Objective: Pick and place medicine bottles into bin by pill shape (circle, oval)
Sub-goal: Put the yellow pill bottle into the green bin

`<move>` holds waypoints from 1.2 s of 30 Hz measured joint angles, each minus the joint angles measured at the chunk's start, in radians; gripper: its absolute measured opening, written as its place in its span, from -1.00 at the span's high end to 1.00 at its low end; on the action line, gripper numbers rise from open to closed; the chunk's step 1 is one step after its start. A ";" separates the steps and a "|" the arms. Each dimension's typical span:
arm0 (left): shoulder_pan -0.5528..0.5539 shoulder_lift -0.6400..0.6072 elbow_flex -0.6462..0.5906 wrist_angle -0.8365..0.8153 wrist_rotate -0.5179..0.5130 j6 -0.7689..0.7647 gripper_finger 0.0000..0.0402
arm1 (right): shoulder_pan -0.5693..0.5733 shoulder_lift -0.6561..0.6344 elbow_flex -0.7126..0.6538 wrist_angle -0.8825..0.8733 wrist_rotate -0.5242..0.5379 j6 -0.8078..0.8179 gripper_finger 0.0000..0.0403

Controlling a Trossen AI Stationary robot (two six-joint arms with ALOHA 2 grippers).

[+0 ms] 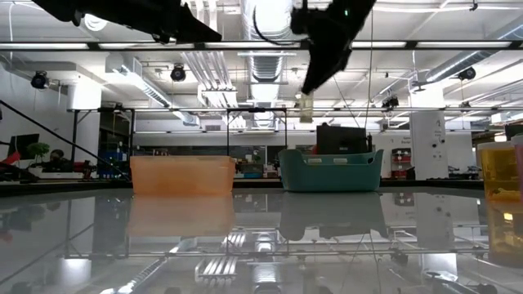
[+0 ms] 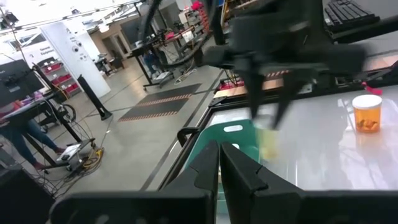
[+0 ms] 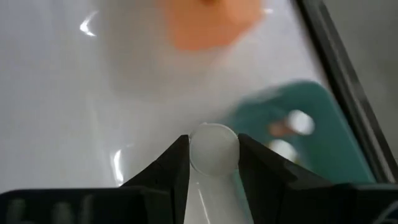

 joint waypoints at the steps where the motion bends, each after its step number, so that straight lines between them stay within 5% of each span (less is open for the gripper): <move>1: 0.000 0.000 0.000 0.000 0.000 0.000 1.00 | -0.028 -0.009 -0.011 0.000 0.000 -0.006 0.45; 19: 0.000 0.000 0.000 0.002 0.000 0.005 1.00 | -0.411 -0.037 -0.166 0.090 -0.002 -0.119 0.45; 36: -0.001 0.000 0.001 0.002 0.000 0.005 1.00 | -0.457 -0.037 -0.341 0.220 -0.009 -0.130 0.44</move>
